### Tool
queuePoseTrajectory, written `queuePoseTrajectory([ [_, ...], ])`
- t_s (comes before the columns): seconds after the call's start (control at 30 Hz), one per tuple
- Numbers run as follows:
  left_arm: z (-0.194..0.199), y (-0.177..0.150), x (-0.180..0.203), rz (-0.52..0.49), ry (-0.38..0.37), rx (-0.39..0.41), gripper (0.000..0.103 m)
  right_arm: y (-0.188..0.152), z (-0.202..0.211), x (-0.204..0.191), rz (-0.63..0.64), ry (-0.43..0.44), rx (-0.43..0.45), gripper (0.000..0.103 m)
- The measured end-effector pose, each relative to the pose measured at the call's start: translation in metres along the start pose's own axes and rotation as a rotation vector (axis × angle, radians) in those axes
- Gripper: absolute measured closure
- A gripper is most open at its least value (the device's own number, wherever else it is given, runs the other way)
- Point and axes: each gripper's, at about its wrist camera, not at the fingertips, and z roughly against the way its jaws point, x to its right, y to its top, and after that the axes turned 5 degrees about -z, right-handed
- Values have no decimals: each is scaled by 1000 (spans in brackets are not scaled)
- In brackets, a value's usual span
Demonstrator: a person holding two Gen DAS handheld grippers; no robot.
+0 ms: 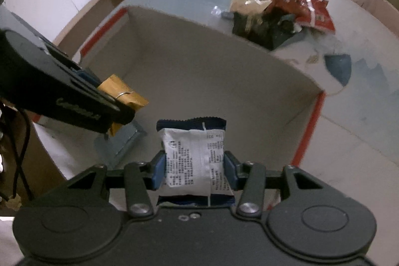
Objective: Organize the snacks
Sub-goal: 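Carry both packets into the box and open both tools to release them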
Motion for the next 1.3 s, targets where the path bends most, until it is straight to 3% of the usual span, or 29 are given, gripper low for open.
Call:
queuePoseTrajectory([
  [0.47,-52,-7,-3,6,21,-87,65,-10,-37,-13,-9,-36,-64,56],
  [0.9,-54,-5,-8,19,-17,-98,60,-7,-48,-6,-45,-42,-75,54],
  [1.07,-47,-7,-10,8,-30,-79,52,-7,-38,0,-64,-21,-50,52],
  [1.3,-25,-9,-10,-1,-69,-32,52,-6,-14,9,-89,14,4,47],
])
